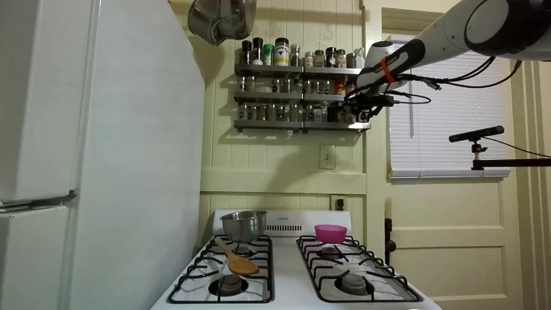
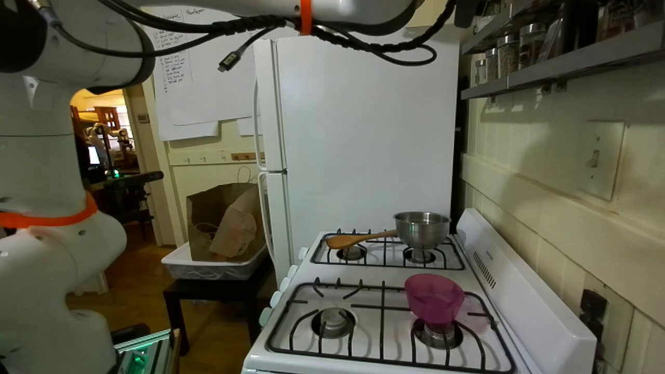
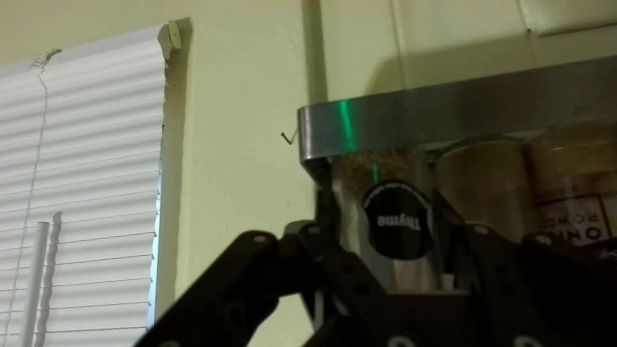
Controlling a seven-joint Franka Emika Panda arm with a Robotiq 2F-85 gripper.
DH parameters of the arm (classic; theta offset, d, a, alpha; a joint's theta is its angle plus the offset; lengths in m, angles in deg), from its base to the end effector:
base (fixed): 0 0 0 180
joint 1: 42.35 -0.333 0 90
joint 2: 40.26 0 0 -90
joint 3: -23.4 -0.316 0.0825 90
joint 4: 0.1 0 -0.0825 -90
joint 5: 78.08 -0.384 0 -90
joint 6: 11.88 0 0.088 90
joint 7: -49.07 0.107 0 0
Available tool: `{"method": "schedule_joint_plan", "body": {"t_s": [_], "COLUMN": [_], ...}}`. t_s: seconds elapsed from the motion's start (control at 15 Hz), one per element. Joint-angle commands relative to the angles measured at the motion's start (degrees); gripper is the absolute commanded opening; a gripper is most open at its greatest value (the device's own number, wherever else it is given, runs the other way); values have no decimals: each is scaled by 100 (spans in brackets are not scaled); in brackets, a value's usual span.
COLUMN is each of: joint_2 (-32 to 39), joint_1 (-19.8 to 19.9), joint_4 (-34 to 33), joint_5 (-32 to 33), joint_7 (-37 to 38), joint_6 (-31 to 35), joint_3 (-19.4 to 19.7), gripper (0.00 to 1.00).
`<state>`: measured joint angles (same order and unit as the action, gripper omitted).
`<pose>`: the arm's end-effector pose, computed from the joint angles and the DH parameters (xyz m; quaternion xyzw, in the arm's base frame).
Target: Pick up the glass jar from the stovetop and put it on the bottom shelf.
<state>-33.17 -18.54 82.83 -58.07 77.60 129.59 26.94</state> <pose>0.5733 -0.2920 0.7209 0.8194 -0.3471 0.4289 0.1554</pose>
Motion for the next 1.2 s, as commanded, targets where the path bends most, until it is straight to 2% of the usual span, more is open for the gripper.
{"method": "schedule_joint_plan", "body": {"t_s": [0.0,0.4,0.6,0.67,0.73,0.8,1.07,1.13], "joint_2": [222,559,704,737,764,770,658,601], "joint_1": [-23,-7,-5,-5,-8,-6,1,1], "joint_4": [-558,-1211,-1407,-1452,-1478,-1492,-1379,-1322], "joint_5": [-217,-381,-387,-391,-375,-387,-501,-553], "joint_7": [-202,-372,-378,-395,-400,-424,-593,-656], "joint_6": [-605,-1206,-1240,-1254,-1238,-1237,-1294,-1313], "joint_3": [36,-14,-24,-33,-38,-49,-117,-139], "gripper": [23,23,23,45,73,74,100,100]}}
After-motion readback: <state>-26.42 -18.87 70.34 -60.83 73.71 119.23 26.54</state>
